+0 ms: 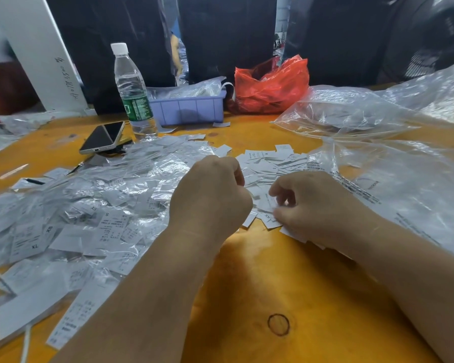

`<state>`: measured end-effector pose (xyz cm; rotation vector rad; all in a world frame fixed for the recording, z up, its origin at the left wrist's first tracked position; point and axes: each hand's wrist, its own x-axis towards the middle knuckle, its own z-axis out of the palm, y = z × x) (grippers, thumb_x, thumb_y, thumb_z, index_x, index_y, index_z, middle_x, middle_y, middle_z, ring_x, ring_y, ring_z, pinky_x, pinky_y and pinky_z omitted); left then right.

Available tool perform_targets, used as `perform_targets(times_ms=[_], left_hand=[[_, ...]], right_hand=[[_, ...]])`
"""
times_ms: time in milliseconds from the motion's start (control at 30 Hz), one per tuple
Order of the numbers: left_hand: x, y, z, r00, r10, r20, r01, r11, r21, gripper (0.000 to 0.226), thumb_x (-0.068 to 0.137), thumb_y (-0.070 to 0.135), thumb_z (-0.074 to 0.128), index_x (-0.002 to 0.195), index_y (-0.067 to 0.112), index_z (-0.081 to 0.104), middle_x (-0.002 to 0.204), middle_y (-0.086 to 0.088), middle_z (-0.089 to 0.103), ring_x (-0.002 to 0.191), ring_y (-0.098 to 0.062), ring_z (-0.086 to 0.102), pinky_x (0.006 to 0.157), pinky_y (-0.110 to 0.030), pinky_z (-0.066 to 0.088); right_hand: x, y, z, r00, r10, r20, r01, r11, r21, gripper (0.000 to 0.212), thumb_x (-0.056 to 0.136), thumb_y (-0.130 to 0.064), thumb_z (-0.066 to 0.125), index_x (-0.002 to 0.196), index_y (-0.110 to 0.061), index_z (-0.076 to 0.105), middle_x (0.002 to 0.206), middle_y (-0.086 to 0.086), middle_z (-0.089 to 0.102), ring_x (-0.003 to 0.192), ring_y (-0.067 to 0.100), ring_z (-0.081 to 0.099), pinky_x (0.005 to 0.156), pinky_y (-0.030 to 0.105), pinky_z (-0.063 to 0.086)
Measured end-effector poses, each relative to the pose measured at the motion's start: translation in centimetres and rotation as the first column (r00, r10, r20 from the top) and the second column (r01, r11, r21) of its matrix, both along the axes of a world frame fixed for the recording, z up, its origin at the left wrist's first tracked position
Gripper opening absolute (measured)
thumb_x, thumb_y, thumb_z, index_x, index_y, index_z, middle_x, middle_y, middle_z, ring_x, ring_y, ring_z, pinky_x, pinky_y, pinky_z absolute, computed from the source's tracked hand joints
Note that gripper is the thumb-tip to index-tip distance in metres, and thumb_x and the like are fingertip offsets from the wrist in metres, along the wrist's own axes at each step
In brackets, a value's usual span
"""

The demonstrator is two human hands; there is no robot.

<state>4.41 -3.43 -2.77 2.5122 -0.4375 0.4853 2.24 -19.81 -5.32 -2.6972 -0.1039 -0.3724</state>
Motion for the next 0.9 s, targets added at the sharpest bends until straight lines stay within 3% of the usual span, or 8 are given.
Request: perform_targets(times_ms=[133,200,300,367,467,667,800,900], left_hand=[[0.04,-0.05,-0.06,1.0,-0.014,-0.01,0.014,1.0,-0.002,0.017,0.08,0.011,0.055,0.082,0.027,0.06,0.081,0.01,0.05,0.081,-0.017,0.052,0.064,-0.028,0.041],[0.08,-0.04,-0.1,1.0,-0.016,-0.016,0.016,1.0,-0.005,0.016,0.079,0.011,0.054,0.082,0.026,0.061,0.083,0.008,0.052,0.082,-0.018,0.053,0.066,-0.029,0.044],[0.1,-0.09,-0.15,1.0,-0.015,-0.017,0.014,1.0,-0.007,0.017,0.079,0.012,0.055,0.083,0.026,0.062,0.083,0.008,0.053,0.082,-0.018,0.054,0.068,-0.03,0.047],[0.15,-0.13,-0.19,1.0,-0.017,-0.015,0.017,1.0,-0.004,0.017,0.079,0.012,0.055,0.084,0.026,0.063,0.081,0.01,0.051,0.082,-0.017,0.054,0.067,-0.029,0.046],[0.19,-0.1,-0.25,1.0,-0.023,-0.018,0.023,1.0,-0.002,0.016,0.08,0.012,0.056,0.085,0.026,0.063,0.082,0.01,0.052,0.083,-0.017,0.054,0.068,-0.03,0.048],[-0.03,-0.11,-0.13,0.995,-0.02,-0.099,0.017,0.999,-0.031,0.021,0.076,0.011,0.053,0.082,0.027,0.064,0.084,0.008,0.055,0.083,-0.019,0.055,0.067,-0.029,0.046],[-0.2,-0.22,-0.09,0.985,-0.045,-0.164,0.036,0.998,-0.059,0.023,0.074,0.01,0.05,0.082,0.027,0.063,0.083,0.006,0.057,0.082,-0.02,0.056,0.066,-0.03,0.048],[-0.21,-0.3,-0.11,0.978,-0.073,-0.196,0.061,0.996,-0.068,0.022,0.076,0.012,0.051,0.086,0.028,0.062,0.083,0.006,0.059,0.081,-0.021,0.058,0.068,-0.031,0.05]], right_hand=[[-0.06,0.27,-0.02,0.998,-0.032,-0.046,0.03,0.998,-0.058,0.053,0.088,-0.032,0.062,0.138,-0.026,0.048,0.132,-0.006,0.051,0.126,0.015,0.04,0.091,0.028,0.036],[-0.11,0.28,0.1,0.996,-0.054,-0.075,0.048,0.996,-0.076,0.046,0.089,-0.035,0.06,0.133,-0.025,0.051,0.13,-0.004,0.054,0.109,0.015,0.049,0.081,0.027,0.038],[-0.28,0.13,0.2,1.0,-0.027,-0.015,0.026,0.998,-0.048,0.03,0.091,-0.032,0.06,0.12,-0.025,0.061,0.091,-0.015,0.057,0.056,0.001,0.043,0.054,0.017,0.033],[-0.39,0.14,0.33,1.0,-0.023,0.011,0.023,0.999,-0.022,0.022,0.09,-0.025,0.061,0.111,-0.023,0.067,0.077,-0.019,0.049,0.063,0.005,0.052,0.055,0.018,0.037],[-0.58,0.38,0.54,1.0,-0.02,0.019,0.019,1.0,0.021,0.017,0.09,-0.021,0.06,0.102,-0.02,0.072,0.084,-0.011,0.061,0.081,0.012,0.06,0.066,0.025,0.044],[-0.91,0.75,0.84,0.999,0.0,0.053,-0.01,0.985,0.175,0.016,0.092,-0.024,0.059,0.091,-0.018,0.073,0.082,0.001,0.07,0.053,0.012,0.063,0.056,0.032,0.055],[-0.68,0.7,0.72,0.996,0.03,0.079,-0.043,0.984,0.174,0.026,0.096,-0.022,0.053,0.086,-0.004,0.069,0.083,0.015,0.068,0.075,0.029,0.062,0.068,0.046,0.052],[-0.55,0.77,0.71,0.993,0.044,0.114,-0.065,0.981,0.184,0.028,0.097,-0.021,0.051,0.084,-0.003,0.068,0.084,0.011,0.066,0.082,0.023,0.059,0.074,0.042,0.047]])
